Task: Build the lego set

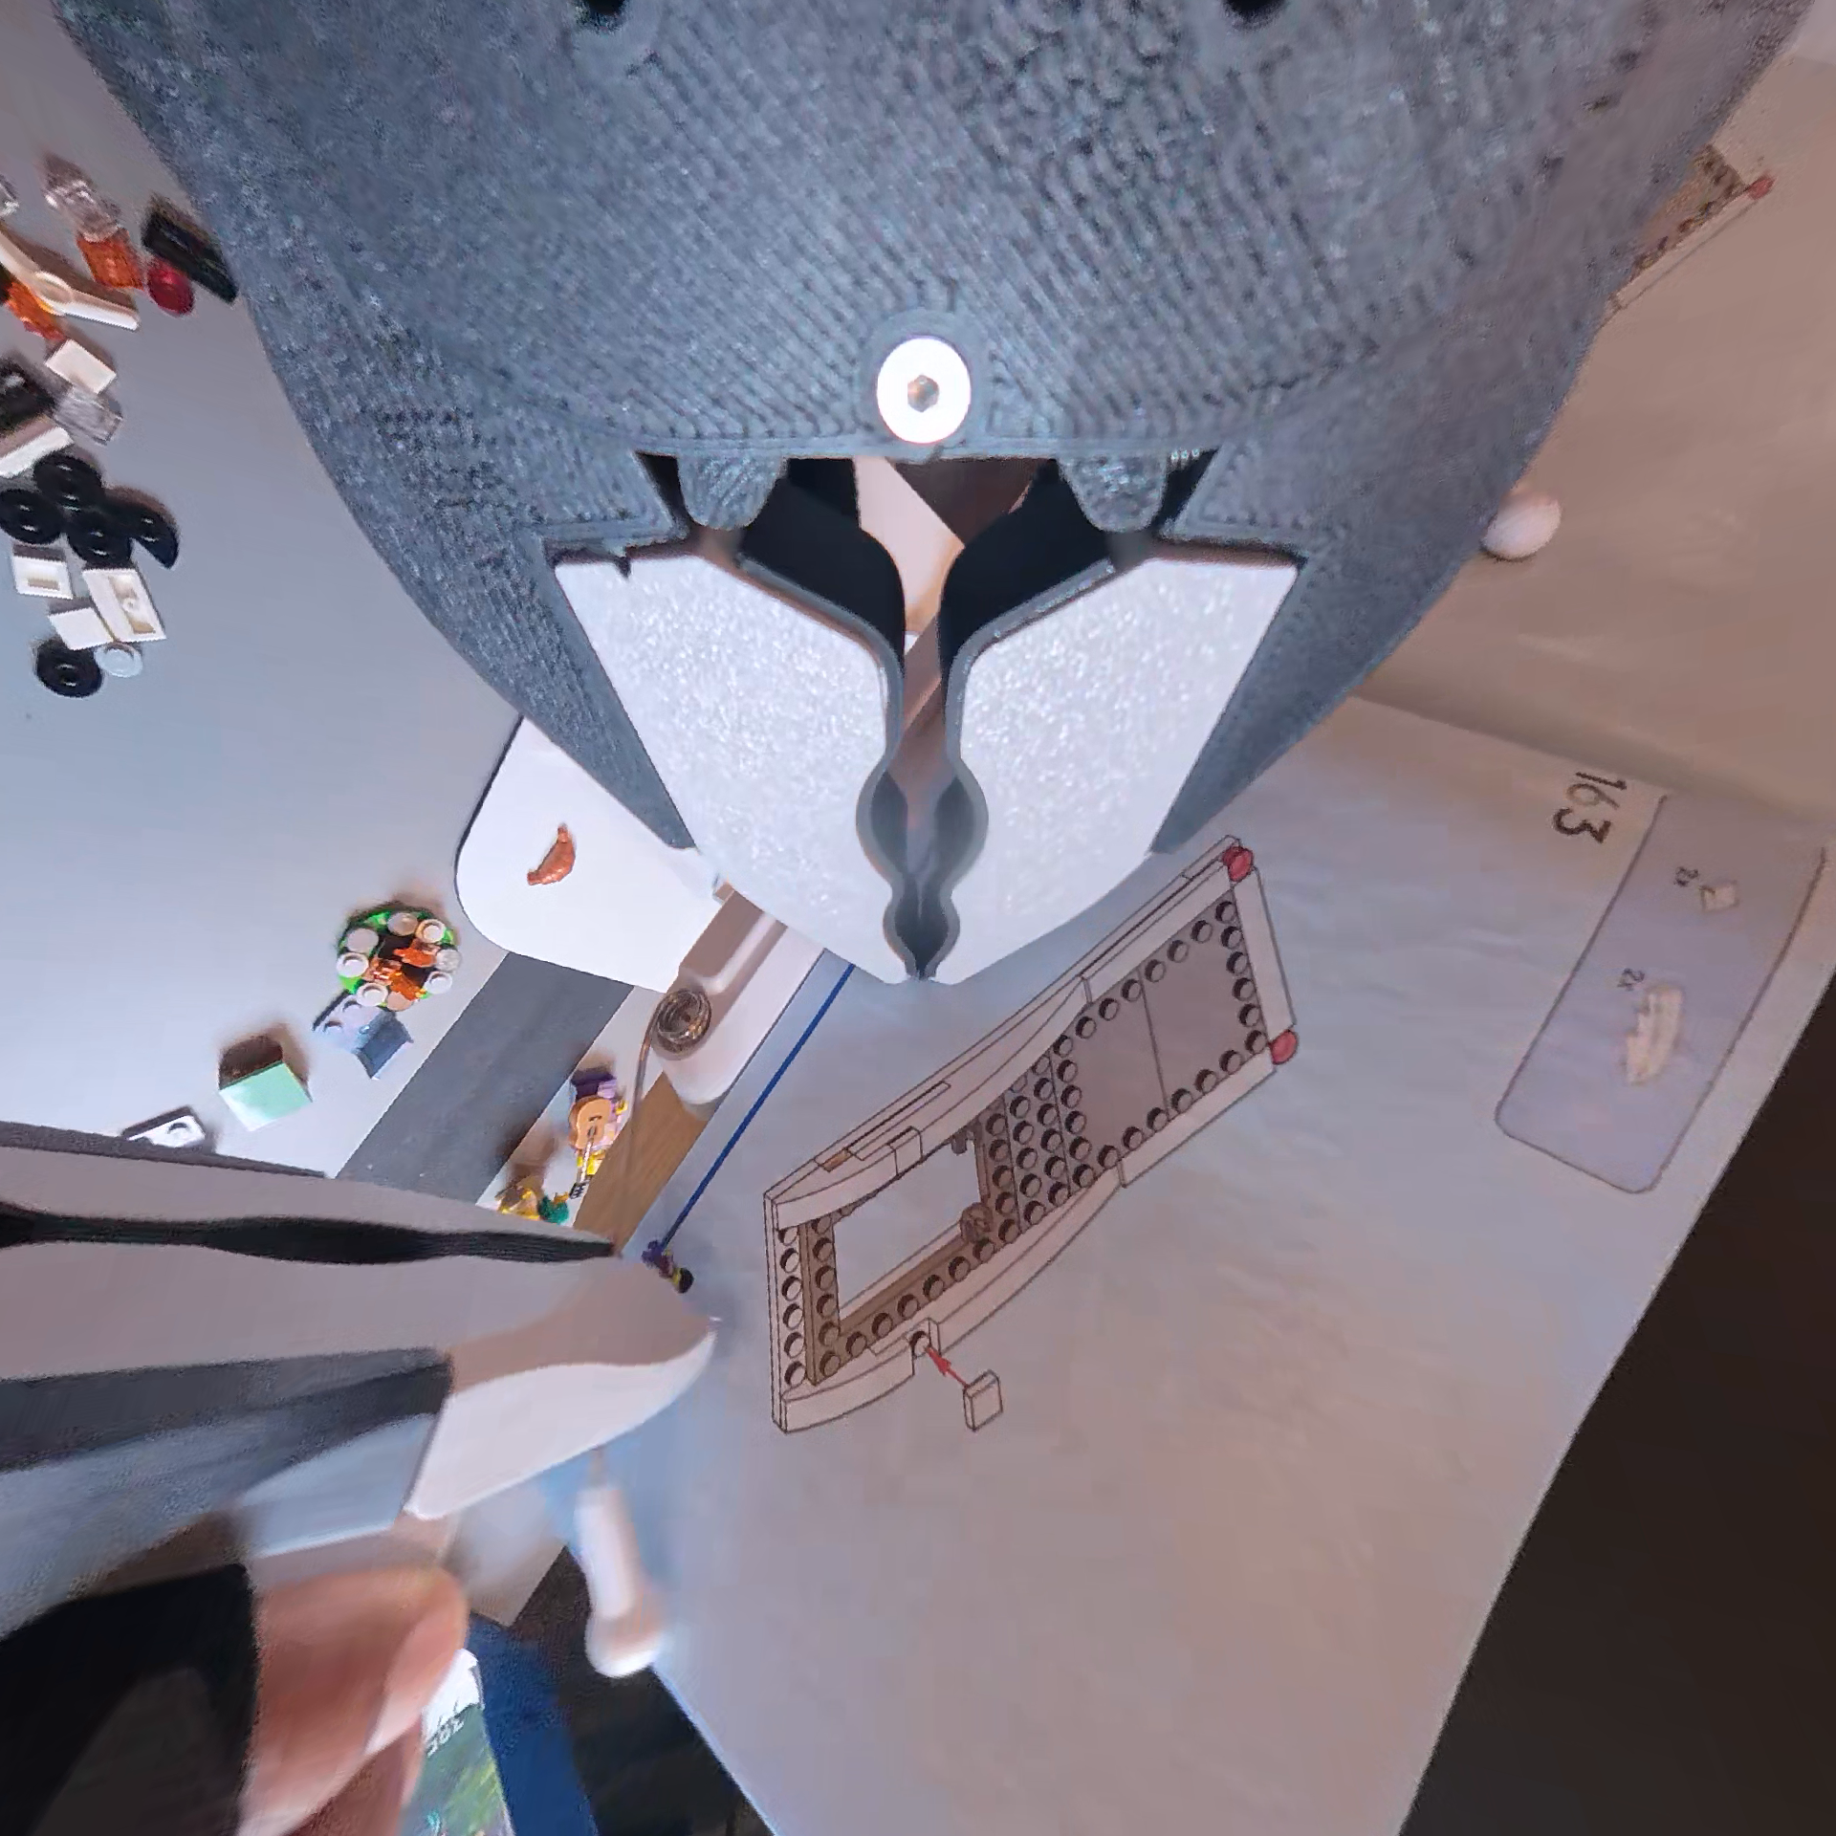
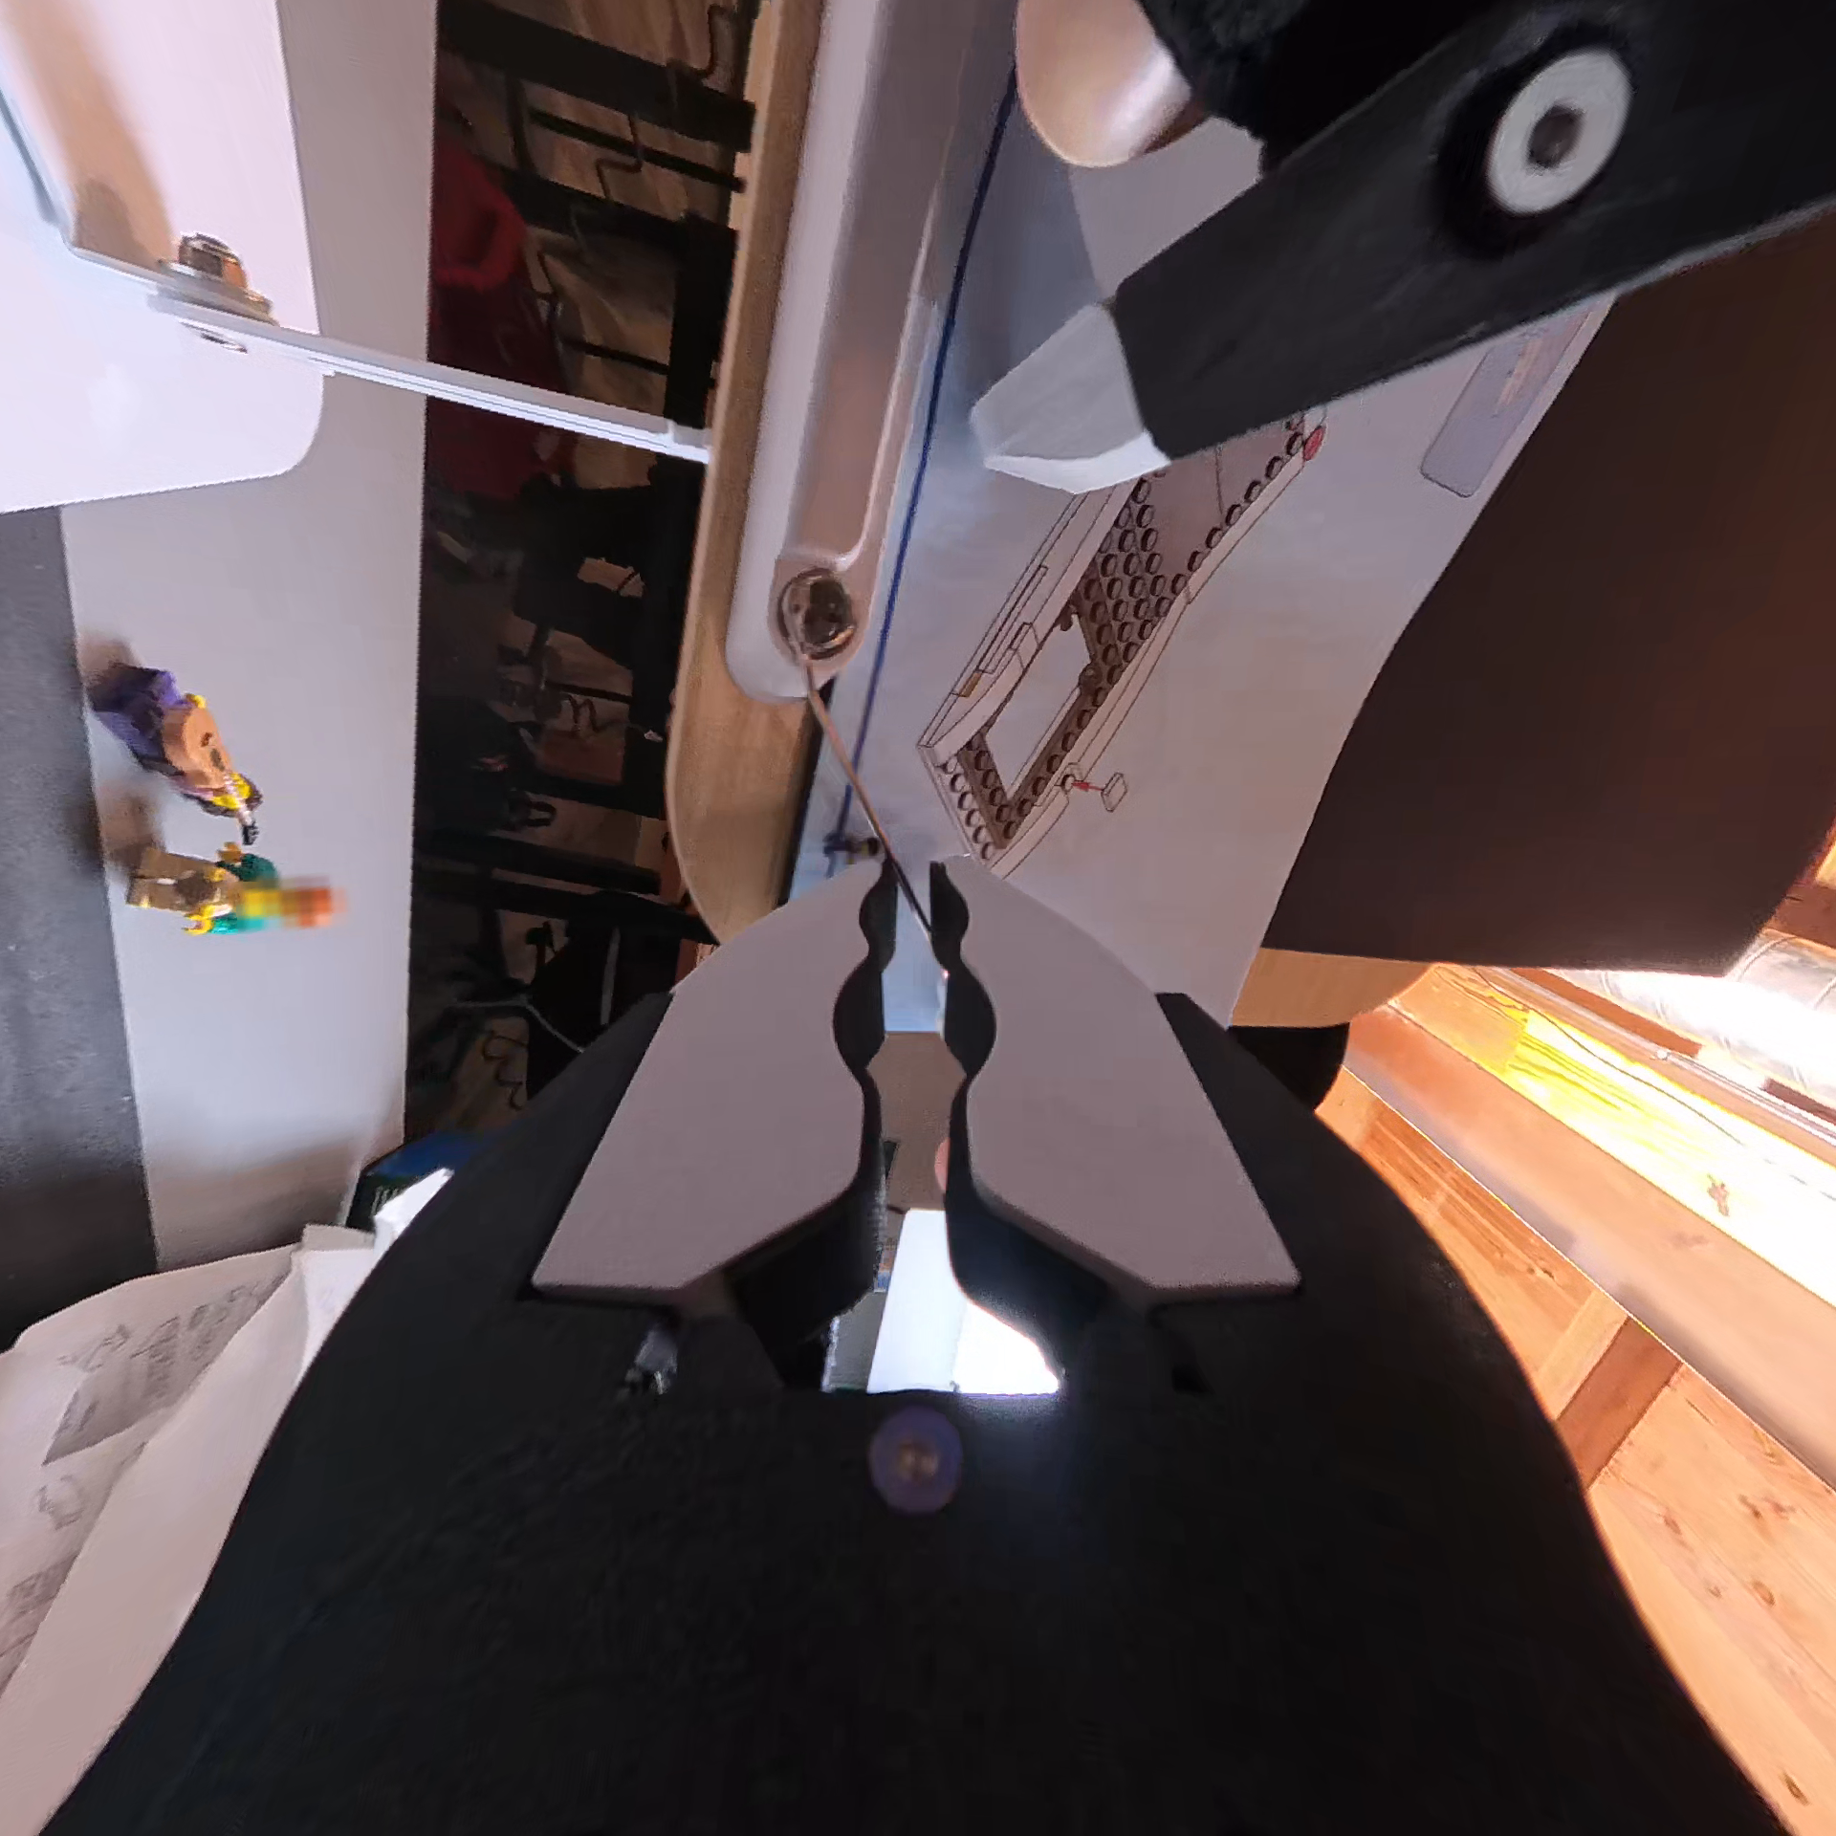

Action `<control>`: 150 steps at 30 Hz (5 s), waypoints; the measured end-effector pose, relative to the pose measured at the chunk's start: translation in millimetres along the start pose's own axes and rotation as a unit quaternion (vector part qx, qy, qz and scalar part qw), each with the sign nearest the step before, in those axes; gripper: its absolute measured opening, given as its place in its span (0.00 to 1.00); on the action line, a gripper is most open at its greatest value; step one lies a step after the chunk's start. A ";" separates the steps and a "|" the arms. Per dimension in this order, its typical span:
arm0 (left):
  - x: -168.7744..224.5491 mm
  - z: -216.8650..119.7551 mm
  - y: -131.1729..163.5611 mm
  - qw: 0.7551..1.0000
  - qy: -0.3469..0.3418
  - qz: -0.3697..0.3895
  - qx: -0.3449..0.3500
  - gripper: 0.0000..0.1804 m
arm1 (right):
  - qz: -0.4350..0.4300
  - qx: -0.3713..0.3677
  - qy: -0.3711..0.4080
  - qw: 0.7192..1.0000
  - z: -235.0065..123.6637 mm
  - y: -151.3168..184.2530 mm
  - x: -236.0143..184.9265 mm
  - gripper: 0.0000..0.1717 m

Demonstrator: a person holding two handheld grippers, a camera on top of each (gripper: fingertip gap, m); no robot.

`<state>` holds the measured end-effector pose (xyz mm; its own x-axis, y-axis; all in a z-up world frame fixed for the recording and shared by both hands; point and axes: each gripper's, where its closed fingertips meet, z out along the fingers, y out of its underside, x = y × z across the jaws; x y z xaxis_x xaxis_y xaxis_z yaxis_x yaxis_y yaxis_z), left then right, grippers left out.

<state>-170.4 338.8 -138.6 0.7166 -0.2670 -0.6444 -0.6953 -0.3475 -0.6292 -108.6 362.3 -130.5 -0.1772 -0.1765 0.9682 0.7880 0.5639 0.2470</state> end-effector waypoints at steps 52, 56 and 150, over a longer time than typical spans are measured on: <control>115.3 -152.6 85.0 0.900 0.296 -0.263 0.182 0.42 | 0.733 0.134 -0.103 0.659 -191.0 28.4 -81.9 0.23; 166.7 -152.2 118.5 0.909 0.350 -0.193 0.120 0.58 | 0.722 0.140 -0.113 0.669 -191.9 21.8 -82.6 0.21; 165.7 -130.4 145.9 0.947 0.249 -0.160 0.126 0.09 | 0.313 0.259 -0.634 0.658 -138.7 -172.7 -130.8 0.04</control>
<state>-145.7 126.6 -280.5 0.7864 -0.5974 -0.1571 -0.3840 -0.2736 -0.8819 -139.8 176.1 -305.2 -0.5226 0.8504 0.0612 0.6912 0.4646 -0.5536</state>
